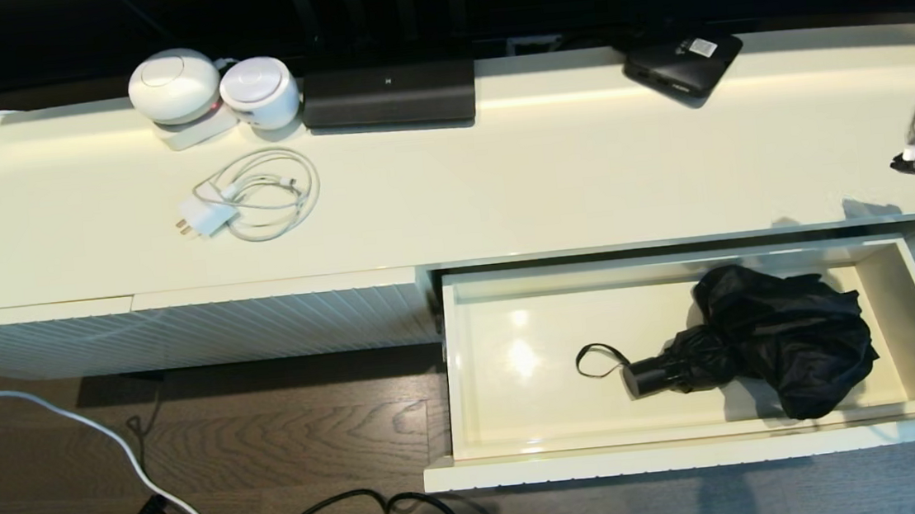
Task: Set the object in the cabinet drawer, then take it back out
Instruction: Take the umbrella out of the drawer and put it on the table
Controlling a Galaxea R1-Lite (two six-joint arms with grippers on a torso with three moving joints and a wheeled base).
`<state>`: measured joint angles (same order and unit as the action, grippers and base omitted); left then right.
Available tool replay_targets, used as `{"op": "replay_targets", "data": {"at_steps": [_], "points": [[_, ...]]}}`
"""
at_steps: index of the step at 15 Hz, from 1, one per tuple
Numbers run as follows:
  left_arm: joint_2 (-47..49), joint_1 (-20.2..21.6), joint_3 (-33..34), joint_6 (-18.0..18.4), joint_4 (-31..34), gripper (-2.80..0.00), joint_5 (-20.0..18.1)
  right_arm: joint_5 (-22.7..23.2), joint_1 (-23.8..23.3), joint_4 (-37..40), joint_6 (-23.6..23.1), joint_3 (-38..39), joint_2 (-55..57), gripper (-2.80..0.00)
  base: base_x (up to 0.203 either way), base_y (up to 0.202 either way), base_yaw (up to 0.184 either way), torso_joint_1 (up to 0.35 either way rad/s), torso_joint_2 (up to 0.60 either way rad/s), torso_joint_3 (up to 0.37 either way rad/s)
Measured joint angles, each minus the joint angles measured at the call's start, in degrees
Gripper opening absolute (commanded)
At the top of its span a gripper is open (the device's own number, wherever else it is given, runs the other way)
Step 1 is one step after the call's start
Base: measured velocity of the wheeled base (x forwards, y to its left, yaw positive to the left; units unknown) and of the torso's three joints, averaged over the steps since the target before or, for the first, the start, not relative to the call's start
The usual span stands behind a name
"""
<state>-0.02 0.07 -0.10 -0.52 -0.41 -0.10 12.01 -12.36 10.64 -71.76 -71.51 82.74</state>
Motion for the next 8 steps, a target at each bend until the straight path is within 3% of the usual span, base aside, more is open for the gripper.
{"op": "replay_targets", "data": {"at_steps": [2, 4, 5, 8], "points": [[0.0, 0.0, 0.0, 0.01, 0.0, -2.8, 0.01, 3.86, -1.3, 6.45, -6.66, -2.72, 0.14, -2.8, 0.0, 0.0, 0.0, 0.0, 0.0, 0.0], [0.0, 0.0, 0.0, 0.01, 0.0, -2.8, 0.02, 1.75, 0.79, 6.89, -2.65, -3.54, 0.29, -2.8, 0.0, 0.0, 0.0, 0.0, 0.0, 0.0], [0.0, 0.0, 0.0, 0.01, -0.01, -2.8, 0.0, -0.45, 2.36, 6.87, 3.3, -3.86, 0.44, -2.8, 0.0, 0.0, 0.0, 0.0, 0.0, 0.0], [0.0, 0.0, 0.0, 0.0, 0.0, -2.8, 0.01, -9.59, 7.18, 6.55, 27.72, -6.3, 1.5, -2.8, 0.0, 0.0, 0.0, 0.0, 0.0, 0.0]]}}
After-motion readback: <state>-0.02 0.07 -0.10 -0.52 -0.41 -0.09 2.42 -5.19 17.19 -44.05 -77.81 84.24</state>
